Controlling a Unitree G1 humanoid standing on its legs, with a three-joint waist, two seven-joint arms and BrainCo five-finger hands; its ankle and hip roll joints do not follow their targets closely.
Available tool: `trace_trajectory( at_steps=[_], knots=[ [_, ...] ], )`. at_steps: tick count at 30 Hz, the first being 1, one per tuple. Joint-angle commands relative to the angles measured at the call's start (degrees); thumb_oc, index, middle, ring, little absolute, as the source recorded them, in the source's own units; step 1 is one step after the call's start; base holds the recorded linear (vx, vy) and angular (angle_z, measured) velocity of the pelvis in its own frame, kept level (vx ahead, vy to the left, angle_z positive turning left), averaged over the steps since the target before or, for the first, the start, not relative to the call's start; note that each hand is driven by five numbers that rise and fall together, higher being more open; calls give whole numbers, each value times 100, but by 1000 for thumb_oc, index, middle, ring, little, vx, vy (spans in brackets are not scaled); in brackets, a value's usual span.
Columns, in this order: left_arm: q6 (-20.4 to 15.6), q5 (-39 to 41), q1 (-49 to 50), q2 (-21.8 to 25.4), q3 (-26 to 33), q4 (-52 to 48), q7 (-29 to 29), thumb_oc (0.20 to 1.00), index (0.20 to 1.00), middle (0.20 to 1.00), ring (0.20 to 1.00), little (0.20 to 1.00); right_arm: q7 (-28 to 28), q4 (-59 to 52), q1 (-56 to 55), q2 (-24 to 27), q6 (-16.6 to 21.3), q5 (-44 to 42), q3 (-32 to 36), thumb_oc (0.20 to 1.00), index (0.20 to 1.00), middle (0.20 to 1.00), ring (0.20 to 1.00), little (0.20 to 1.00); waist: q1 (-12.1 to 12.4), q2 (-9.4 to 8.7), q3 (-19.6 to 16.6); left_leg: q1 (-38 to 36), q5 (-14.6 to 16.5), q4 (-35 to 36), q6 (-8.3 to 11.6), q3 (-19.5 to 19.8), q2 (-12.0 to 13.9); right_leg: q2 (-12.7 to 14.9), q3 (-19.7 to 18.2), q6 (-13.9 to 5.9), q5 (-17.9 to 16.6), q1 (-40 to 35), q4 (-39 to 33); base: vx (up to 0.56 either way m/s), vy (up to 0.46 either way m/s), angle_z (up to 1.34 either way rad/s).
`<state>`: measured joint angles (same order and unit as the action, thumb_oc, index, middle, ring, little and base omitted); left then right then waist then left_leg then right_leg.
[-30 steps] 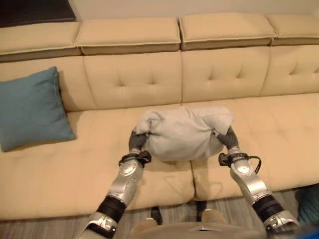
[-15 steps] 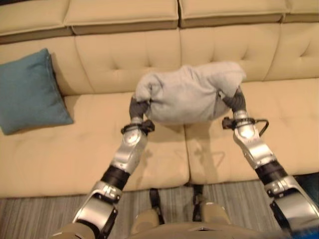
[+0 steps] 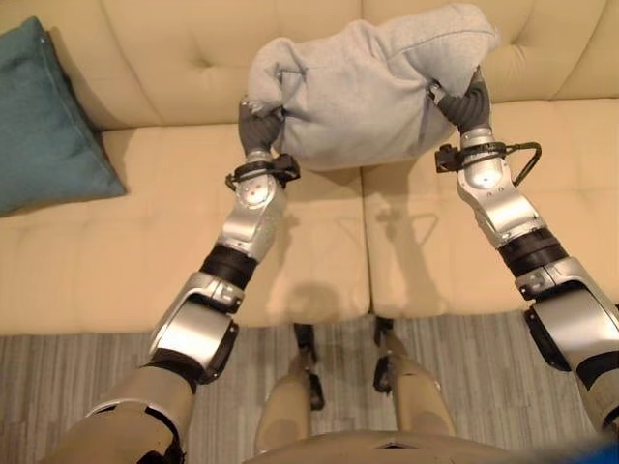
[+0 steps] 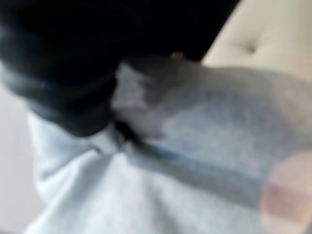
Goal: Pick up all the scattered cushions and arrange them neatly on the sofa.
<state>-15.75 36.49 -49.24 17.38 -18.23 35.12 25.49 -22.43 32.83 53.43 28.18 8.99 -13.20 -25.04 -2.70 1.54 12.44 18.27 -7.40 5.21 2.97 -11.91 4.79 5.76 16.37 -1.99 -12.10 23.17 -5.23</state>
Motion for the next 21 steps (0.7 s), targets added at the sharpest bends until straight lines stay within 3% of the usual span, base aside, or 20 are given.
trace_trajectory(
  at_steps=[1, 14, 15, 16, 17, 21],
  knots=[
    [-579, -393, -1204, -93, -663, -392, -231, 200, 200, 200, 200, 200, 195, -445, 1081, -456, 508, 356, -454, 200, 200, 200, 200, 200, 56, -62, -63, 34, -78, -32, 379, -47, -9, 125, -141, -656, 533, 93, 660, 0, 0, 0],
    [-398, -407, -1448, -50, -619, 236, -229, 200, 200, 200, 200, 200, 168, 53, 1271, -521, 380, 379, -469, 200, 200, 200, 200, 200, 60, 84, 182, 366, -127, -38, 412, -29, -16, 160, -205, -627, 564, 594, 862, 2, 0, 0],
    [-309, -515, -1727, 75, -655, 559, -189, 592, 592, 592, 592, 592, 123, 269, 1496, -464, 358, 420, -519, 200, 200, 200, 200, 200, 58, 115, 175, 469, -142, -21, 434, -26, -9, 153, -205, -644, 533, 711, 846, 0, 0, 0],
    [-281, -555, -1884, 145, -680, 665, -138, 1000, 1000, 1000, 1000, 1000, 69, 386, 1641, -440, 330, 462, -541, 304, 304, 304, 304, 304, 63, 125, 179, 523, -154, -21, 439, -19, -5, 149, -204, -649, 514, 764, 840, 0, 0, 0],
    [-283, -553, -1896, 147, -679, 672, -140, 1000, 1000, 1000, 1000, 1000, 69, 395, 1654, -440, 333, 461, -542, 1000, 1000, 1000, 1000, 1000, 62, 125, 182, 529, -155, -21, 439, -19, -5, 149, -204, -649, 514, 770, 842, 0, 0, 0],
    [-229, -664, -2318, 478, -702, 899, -61, 1000, 1000, 1000, 1000, 1000, -192, 825, 2146, -286, 221, 653, -565, 1000, 1000, 1000, 1000, 1000, 87, 148, 178, 693, -188, -21, 464, 24, 21, 129, -189, -670, 455, 903, 792, 4, -12, 2]
  ],
)
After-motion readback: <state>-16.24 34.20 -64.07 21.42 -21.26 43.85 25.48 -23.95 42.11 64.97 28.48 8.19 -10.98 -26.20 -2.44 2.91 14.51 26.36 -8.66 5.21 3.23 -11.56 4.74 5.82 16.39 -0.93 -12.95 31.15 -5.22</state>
